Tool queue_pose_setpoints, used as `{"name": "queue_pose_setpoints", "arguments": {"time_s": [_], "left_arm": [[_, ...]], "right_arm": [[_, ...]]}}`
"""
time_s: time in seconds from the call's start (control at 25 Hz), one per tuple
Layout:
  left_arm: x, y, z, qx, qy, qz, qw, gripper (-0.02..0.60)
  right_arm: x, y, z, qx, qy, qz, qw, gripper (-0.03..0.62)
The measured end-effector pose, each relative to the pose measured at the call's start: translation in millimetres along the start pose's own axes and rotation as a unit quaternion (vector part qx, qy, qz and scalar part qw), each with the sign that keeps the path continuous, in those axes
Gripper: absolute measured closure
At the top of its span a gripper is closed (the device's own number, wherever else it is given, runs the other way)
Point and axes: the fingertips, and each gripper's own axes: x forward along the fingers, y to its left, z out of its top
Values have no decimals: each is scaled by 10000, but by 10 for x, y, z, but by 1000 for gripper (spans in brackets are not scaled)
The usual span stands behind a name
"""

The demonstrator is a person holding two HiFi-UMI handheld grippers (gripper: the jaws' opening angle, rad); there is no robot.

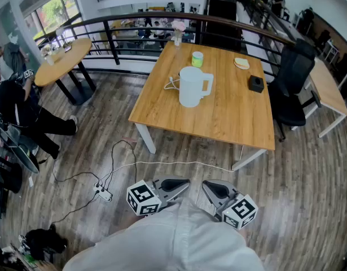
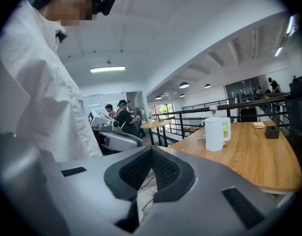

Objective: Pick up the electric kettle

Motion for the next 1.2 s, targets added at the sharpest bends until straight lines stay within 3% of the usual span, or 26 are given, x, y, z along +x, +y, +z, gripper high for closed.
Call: {"name": "queue_pose_setpoints", "arguments": {"time_s": [1.0,1.2], "left_arm": [[112,-14,-10,17,114,-84,9999,574],[132,-21,-15,12,111,-80,9999,574]], "right_arm": [[-38,-72,25,131,-133,-11,9998,580],[-63,-62,89,234,-454,124,9986,579]]}}
